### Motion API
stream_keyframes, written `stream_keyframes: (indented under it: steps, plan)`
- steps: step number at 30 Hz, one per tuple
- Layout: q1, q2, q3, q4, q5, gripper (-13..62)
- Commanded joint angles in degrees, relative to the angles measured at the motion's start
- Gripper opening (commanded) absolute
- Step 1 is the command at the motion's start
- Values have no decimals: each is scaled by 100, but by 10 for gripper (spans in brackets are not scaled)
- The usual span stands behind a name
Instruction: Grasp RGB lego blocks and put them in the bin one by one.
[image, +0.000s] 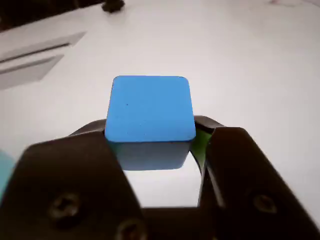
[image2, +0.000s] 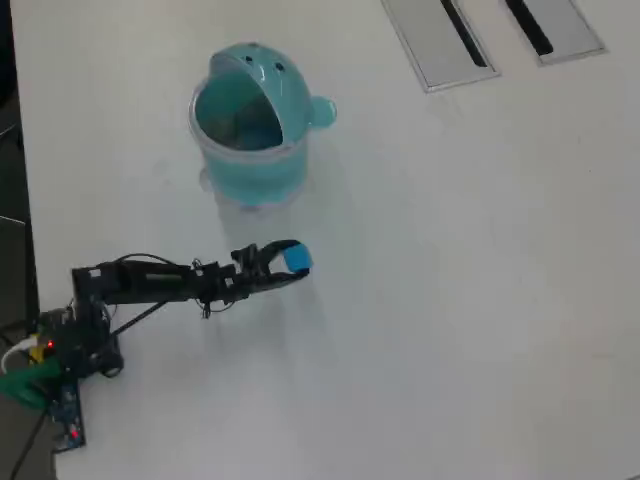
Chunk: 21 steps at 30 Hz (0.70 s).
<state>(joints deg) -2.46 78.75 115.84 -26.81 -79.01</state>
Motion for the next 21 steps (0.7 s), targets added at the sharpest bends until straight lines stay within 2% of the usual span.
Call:
stream_keyframes:
  steps: [1, 11, 21]
  plan:
    - [-220, 747, -114, -527, 105, 163]
    - [-1354, 2373, 237, 343, 158, 163]
    - [-2391, 3094, 53, 835, 176, 163]
